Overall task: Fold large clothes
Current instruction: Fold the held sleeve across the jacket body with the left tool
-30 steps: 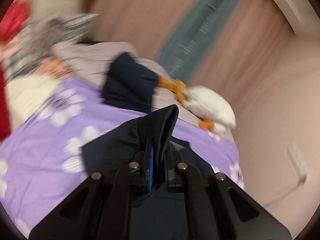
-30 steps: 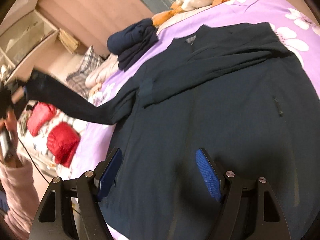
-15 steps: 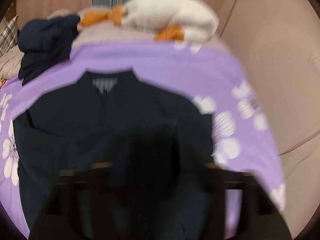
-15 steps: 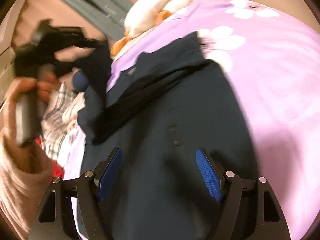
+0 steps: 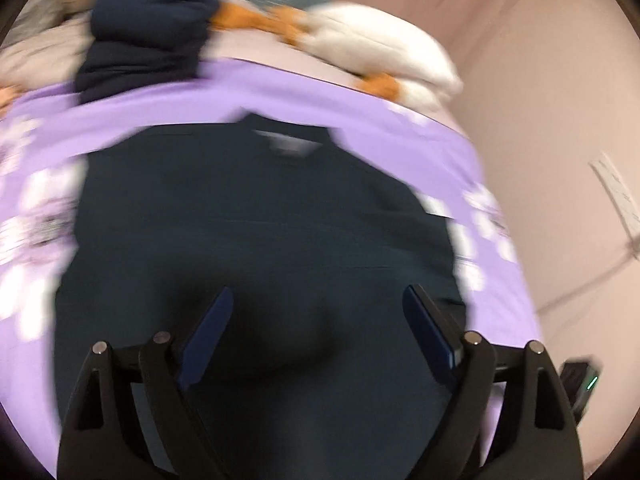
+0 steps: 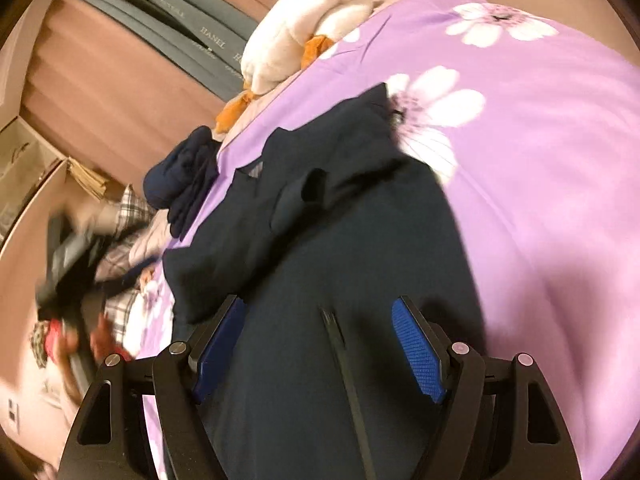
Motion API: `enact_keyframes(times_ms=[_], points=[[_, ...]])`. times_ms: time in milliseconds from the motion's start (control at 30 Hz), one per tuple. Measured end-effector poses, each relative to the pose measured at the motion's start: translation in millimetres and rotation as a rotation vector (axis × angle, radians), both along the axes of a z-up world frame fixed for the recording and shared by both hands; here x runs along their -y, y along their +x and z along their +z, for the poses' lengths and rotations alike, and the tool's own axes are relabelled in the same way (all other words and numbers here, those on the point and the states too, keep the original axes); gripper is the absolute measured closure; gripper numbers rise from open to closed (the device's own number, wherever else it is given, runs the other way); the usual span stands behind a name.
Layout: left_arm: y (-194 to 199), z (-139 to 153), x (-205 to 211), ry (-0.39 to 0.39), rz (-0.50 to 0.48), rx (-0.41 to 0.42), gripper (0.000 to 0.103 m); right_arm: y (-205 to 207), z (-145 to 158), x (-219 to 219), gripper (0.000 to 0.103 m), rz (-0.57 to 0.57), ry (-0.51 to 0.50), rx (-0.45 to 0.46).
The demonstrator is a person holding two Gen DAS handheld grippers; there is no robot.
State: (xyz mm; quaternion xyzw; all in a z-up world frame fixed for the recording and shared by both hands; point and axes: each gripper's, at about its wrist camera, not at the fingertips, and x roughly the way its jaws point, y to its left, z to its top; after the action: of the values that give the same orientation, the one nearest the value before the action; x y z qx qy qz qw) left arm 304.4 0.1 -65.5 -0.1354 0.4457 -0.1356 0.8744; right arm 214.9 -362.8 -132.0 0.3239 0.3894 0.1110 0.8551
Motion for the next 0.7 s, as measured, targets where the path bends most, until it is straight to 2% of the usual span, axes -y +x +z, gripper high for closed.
enact_keyframes(times_ms=[67, 167, 233, 300, 367, 433, 467, 533, 600, 667, 700], points=[[-10, -15, -49, -0.016, 0.086, -0.029, 0.016, 27, 2, -10, 0.026, 0.053, 0.009, 0.02], [-18, -51, -116, -0.163, 0.217, -0.136, 0.016, 74, 1, -27, 0.026, 0.08, -0.005, -0.01], [-19, -77, -143, -0.24, 0.291, -0.21, 0.016, 98, -3, -37, 0.026, 0.049, -0.075, -0.051], [-17, -96, -158, -0.327, 0.318, -0.253, 0.016, 120, -14, -45, 0.026, 0.043, -0.114, -0.11], [-11, -110, -163, -0.427, 0.318, -0.271, 0.016, 136, -29, -49, 0.026, 0.039, -0.074, -0.186], [-1, -116, -159, -0.491, 0.302, -0.262, 0.016, 139, -35, -50, 0.044, 0.029, -0.024, -0.188], [3, -118, -157, -0.505, 0.3, -0.258, 0.016, 140, -34, -50, 0.05, 0.011, -0.047, -0.185], [15, -120, -148, -0.525, 0.296, -0.244, 0.016, 140, -31, -49, 0.084, -0.001, -0.077, -0.18], [22, -119, -149, -0.543, 0.314, -0.213, 0.016, 141, -25, -44, 0.088, -0.01, -0.061, -0.169], [31, -120, -154, -0.569, 0.359, -0.178, 0.017, 133, -10, -38, 0.09, -0.039, -0.048, -0.117], [31, -119, -158, -0.583, 0.379, -0.165, 0.021, 131, -3, -36, 0.09, -0.054, -0.043, -0.083]])
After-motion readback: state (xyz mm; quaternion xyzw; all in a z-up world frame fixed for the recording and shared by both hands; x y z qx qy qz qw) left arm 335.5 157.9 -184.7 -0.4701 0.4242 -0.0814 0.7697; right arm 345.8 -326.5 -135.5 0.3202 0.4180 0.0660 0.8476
